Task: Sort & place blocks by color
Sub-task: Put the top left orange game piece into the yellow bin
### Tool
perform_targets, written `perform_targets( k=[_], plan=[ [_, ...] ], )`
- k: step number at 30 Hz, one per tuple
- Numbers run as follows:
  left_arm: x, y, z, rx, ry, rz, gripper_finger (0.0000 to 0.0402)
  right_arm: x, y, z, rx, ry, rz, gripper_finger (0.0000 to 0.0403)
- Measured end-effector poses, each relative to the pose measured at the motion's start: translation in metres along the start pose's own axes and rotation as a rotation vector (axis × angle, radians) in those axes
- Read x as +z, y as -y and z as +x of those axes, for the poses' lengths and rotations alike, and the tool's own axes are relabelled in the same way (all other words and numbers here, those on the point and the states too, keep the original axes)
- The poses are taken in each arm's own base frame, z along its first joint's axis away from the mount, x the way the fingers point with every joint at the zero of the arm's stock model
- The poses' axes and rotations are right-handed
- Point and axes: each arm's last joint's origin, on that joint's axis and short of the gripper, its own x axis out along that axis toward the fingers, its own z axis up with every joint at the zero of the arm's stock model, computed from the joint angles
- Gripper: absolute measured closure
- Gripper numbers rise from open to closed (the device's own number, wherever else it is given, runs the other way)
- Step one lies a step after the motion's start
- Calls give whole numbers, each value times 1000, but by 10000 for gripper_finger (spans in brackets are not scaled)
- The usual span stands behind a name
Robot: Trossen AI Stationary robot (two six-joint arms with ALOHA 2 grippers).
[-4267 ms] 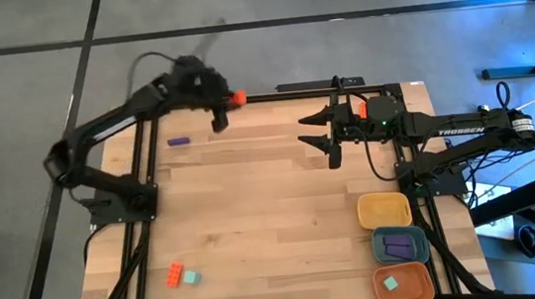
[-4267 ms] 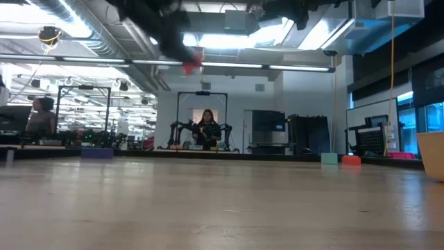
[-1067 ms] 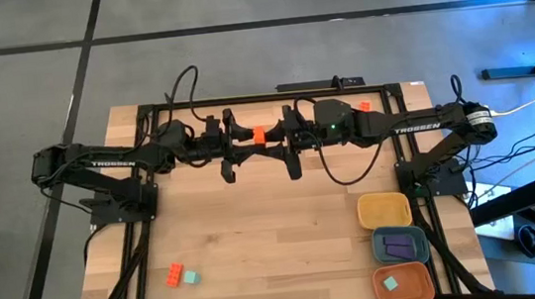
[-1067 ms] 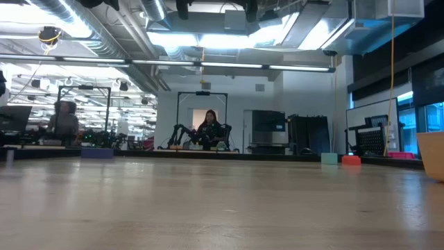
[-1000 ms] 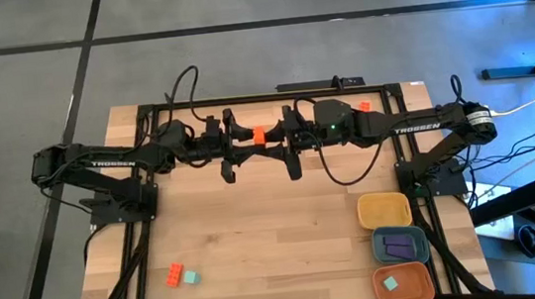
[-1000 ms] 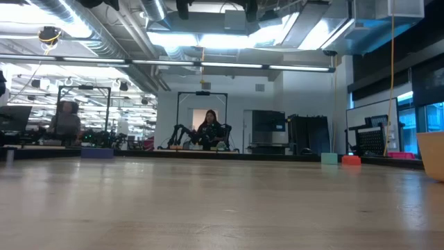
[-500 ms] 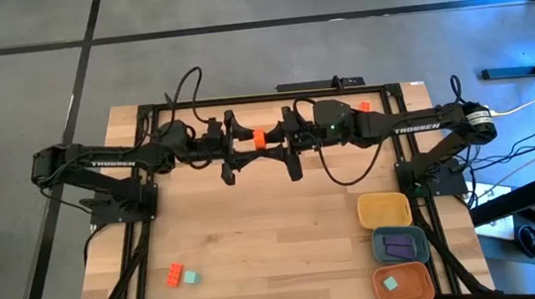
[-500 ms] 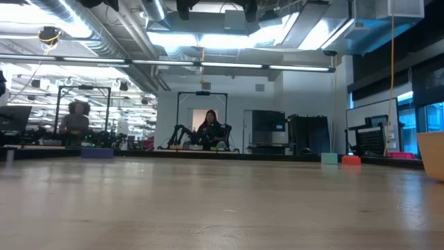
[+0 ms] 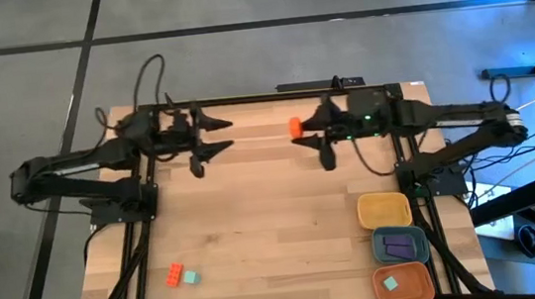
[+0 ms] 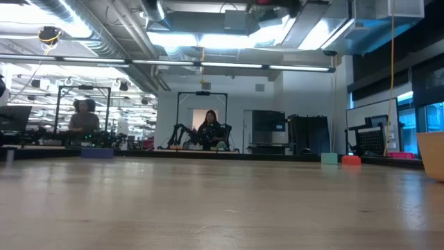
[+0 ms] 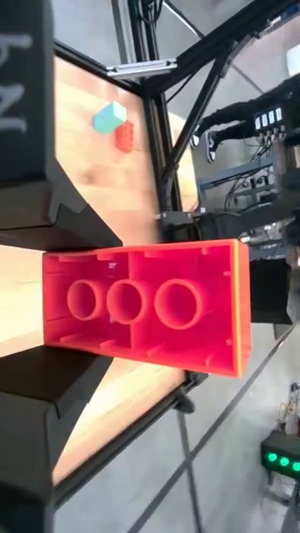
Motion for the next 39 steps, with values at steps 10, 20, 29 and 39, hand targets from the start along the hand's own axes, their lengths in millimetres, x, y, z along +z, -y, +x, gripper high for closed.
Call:
perform_targets(
  k=[10, 20, 29, 39],
  plan=[
    [4, -1, -31, 93, 5, -2, 183, -42, 2, -62, 77, 180, 169, 261],
    [-12, -2, -36, 100, 65, -50, 184, -54, 3, -80, 123, 315, 216, 261],
    [-12, -2, -35, 94, 65, -44, 184, -46, -1, -81, 145, 159, 286, 261],
    [-12, -2, -35, 93, 65, -43, 184, -54, -32, -95, 135, -797, 407, 261]
  ],
)
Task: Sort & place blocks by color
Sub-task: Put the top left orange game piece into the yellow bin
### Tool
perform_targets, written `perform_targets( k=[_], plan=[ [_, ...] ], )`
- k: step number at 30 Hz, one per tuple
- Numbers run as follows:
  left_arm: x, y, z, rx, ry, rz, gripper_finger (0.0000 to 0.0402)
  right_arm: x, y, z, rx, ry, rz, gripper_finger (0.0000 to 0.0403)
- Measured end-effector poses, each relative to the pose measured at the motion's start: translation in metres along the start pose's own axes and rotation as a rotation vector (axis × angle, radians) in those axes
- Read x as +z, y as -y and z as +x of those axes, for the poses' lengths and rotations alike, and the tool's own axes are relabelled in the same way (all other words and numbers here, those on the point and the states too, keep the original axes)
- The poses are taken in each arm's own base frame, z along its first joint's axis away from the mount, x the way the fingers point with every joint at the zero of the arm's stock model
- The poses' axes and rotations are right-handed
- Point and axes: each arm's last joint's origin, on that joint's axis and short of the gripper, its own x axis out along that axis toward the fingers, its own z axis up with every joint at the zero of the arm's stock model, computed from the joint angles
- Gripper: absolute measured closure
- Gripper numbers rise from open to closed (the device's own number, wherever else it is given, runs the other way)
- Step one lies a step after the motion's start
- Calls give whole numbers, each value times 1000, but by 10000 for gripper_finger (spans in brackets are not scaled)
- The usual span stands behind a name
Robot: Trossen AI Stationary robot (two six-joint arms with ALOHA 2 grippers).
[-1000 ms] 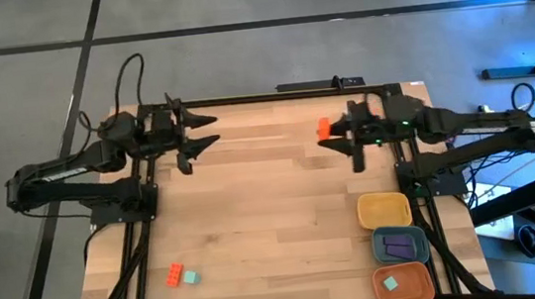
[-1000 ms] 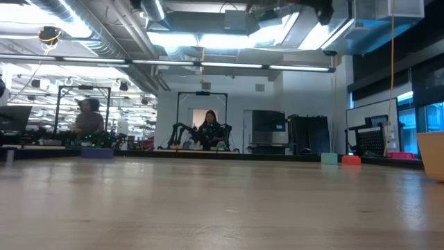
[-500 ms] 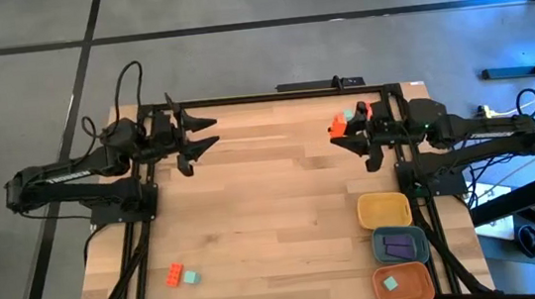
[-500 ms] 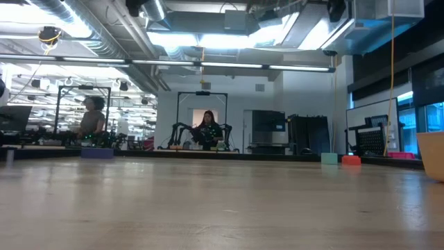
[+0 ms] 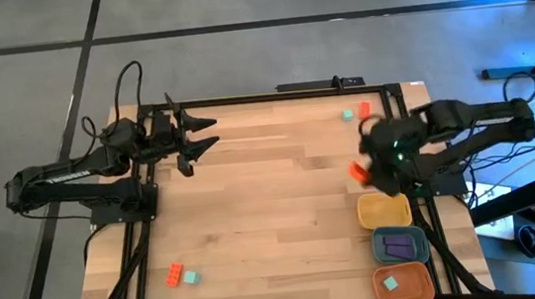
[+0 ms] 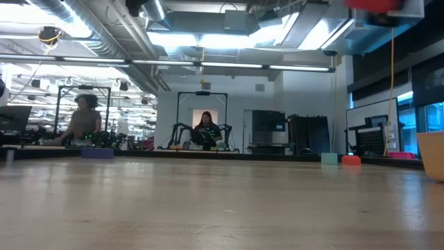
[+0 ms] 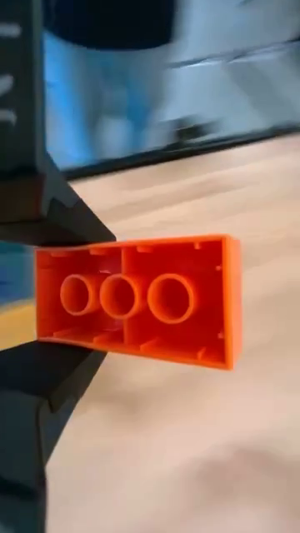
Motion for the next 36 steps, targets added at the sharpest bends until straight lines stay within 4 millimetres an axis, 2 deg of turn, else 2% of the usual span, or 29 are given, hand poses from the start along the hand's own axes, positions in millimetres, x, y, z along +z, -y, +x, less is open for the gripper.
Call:
perform_targets(
  k=[2, 5, 11, 14, 18, 19, 27, 30, 36],
  plan=[
    [0, 0, 0, 0, 0, 0, 184, -14, -3, 7, -29, -189, 51, 261],
    [0, 0, 0, 0, 3, 0, 184, -33, -7, 15, -113, -382, 96, 261],
    [0, 2, 0, -77, -12, 0, 197, -51, -18, 22, -153, -451, 106, 261],
    [-2, 3, 0, -96, -34, -2, 248, -56, -20, 23, -162, -461, 120, 261],
    [-9, 2, 0, -94, -98, -10, 365, -59, -21, 23, -189, -464, 127, 261],
    [-10, 2, 0, -94, -110, -13, 382, -60, -20, 22, -198, -468, 126, 261],
    [-11, 2, -1, -105, -123, -19, 401, -63, -14, 24, -262, -477, 114, 261],
    [-11, 2, -1, -93, -122, -19, 401, -69, -5, 42, -289, -503, 110, 261],
    [-11, 1, -1, -64, -117, 3, 401, -87, 20, 99, -263, -504, 81, 261]
  ],
)
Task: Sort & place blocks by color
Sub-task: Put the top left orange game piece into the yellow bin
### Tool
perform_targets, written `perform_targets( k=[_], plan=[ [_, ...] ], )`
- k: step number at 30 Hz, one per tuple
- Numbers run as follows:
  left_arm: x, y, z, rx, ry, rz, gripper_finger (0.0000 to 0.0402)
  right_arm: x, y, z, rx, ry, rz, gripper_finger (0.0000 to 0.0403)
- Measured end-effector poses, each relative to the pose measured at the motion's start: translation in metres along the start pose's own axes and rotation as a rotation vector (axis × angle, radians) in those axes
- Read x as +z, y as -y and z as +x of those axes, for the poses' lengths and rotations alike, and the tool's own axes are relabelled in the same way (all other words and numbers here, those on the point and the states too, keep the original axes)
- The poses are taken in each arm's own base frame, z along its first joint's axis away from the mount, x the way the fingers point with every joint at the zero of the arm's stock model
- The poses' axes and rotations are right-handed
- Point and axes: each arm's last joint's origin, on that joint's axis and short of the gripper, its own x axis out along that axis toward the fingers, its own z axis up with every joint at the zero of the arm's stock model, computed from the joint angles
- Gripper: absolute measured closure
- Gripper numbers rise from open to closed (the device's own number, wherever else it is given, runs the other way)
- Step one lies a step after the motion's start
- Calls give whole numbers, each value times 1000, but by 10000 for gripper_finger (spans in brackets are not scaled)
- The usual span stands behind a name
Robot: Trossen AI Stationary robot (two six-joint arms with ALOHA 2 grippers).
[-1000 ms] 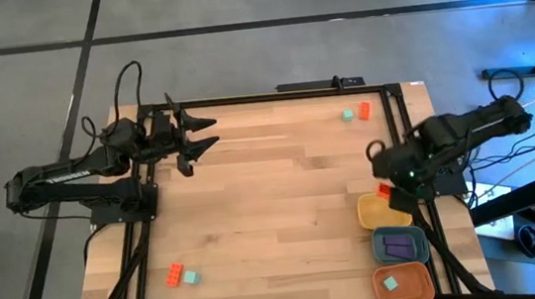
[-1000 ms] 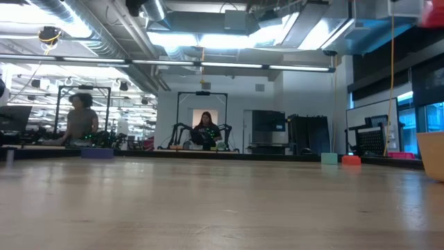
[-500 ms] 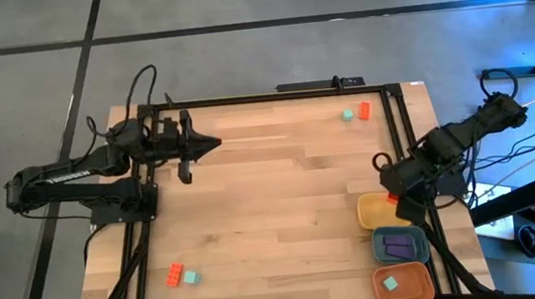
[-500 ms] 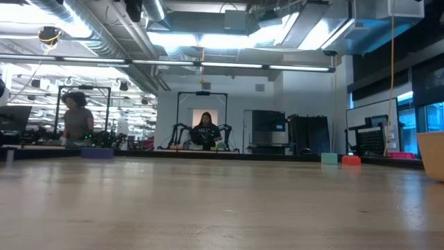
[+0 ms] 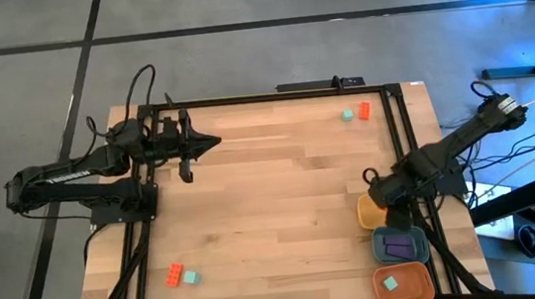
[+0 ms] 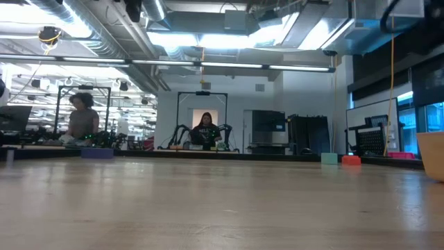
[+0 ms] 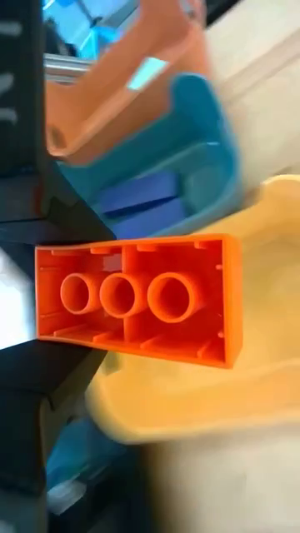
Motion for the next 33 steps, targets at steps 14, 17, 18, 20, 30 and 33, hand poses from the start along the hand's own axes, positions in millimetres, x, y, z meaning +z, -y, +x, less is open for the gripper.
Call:
perform_targets(
  k=[14, 17, 18, 20, 30, 33],
  plan=[
    [1, -2, 0, 61, 10, 12, 401, 17, 18, 74, -91, 86, -105, 261],
    [1, -2, 0, 70, 11, 12, 401, 20, 17, 77, -120, 95, -175, 261],
    [1, -2, 0, 73, 11, 12, 401, 21, 17, 78, -130, 96, -198, 261],
    [1, -2, 0, 79, 12, 13, 401, 22, 17, 80, -152, 91, -240, 261],
    [1, -3, 0, 105, 14, 31, 401, 26, 16, 91, -214, 25, -372, 257],
    [1, -3, 0, 105, 13, 31, 401, 27, 16, 91, -215, 24, -373, 239]
  ],
)
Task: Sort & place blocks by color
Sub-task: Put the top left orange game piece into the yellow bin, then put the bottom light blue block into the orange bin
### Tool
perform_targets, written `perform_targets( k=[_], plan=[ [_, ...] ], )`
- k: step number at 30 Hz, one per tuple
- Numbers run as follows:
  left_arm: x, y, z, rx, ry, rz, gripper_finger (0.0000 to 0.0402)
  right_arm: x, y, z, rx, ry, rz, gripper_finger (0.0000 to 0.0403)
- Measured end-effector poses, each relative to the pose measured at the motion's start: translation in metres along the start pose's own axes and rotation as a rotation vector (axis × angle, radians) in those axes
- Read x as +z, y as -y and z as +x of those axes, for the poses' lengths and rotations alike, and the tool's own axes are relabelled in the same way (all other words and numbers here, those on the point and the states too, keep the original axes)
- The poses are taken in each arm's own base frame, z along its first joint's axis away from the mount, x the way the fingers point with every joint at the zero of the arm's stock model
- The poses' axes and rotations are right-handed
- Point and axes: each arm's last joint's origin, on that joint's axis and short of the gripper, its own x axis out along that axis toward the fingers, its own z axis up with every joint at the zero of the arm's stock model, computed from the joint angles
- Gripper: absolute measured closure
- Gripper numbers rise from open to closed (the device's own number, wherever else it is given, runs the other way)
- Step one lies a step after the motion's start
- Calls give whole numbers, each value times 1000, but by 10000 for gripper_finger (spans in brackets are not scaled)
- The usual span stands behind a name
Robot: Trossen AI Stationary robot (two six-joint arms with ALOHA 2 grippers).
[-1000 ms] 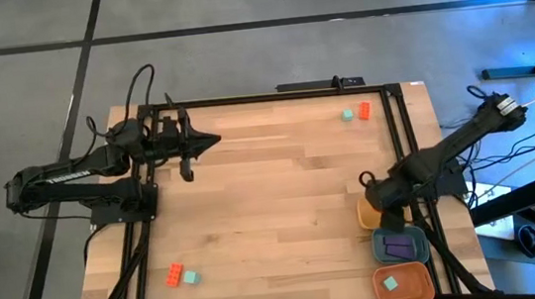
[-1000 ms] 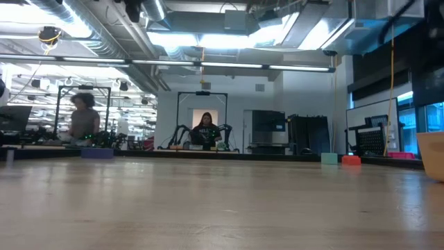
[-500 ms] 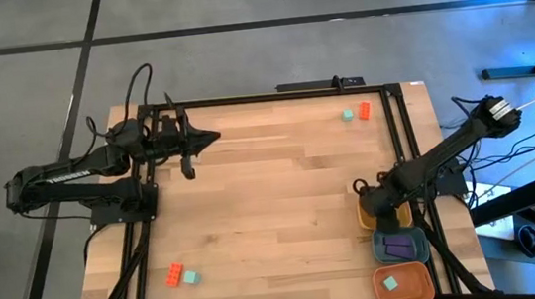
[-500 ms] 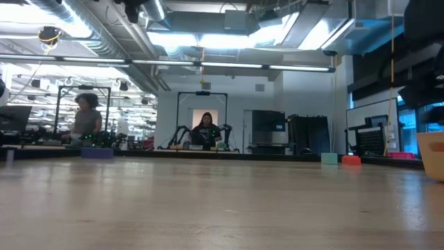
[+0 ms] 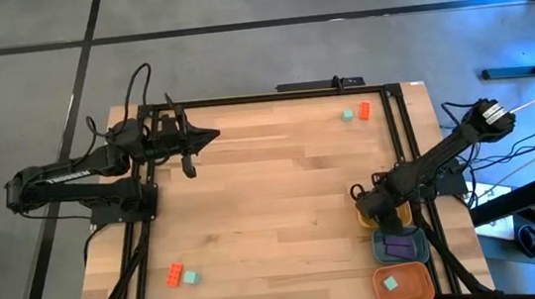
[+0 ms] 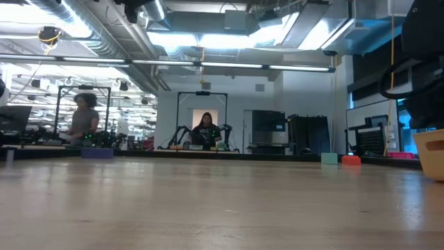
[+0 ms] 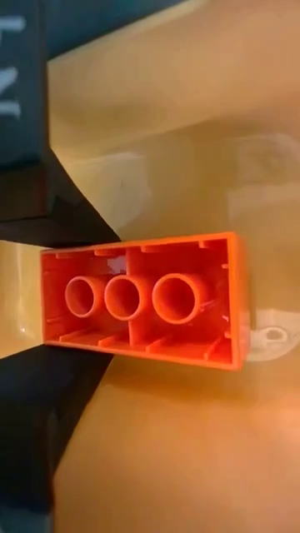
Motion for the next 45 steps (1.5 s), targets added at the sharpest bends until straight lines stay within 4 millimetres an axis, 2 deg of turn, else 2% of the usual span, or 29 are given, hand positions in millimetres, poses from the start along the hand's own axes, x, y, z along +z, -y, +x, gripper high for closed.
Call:
perform_targets(
  k=[11, 24, 34, 40, 45],
  plan=[
    [0, 0, 0, 0, 0, 0, 401, 0, 0, 0, 2, 2, 4, 216],
    [0, 0, 0, 0, 0, 0, 402, 4, -3, -9, 2, 8, 10, 131],
    [0, 0, 0, -1, 1, 0, 401, 1, -2, -12, -1, -14, 12, 127],
    [0, 0, 0, -1, 3, 0, 402, -1, -3, -38, 9, 15, 28, 131],
    [0, 0, 0, -1, 3, 0, 401, -10, -4, -81, 33, 56, 26, 134]
  ],
)
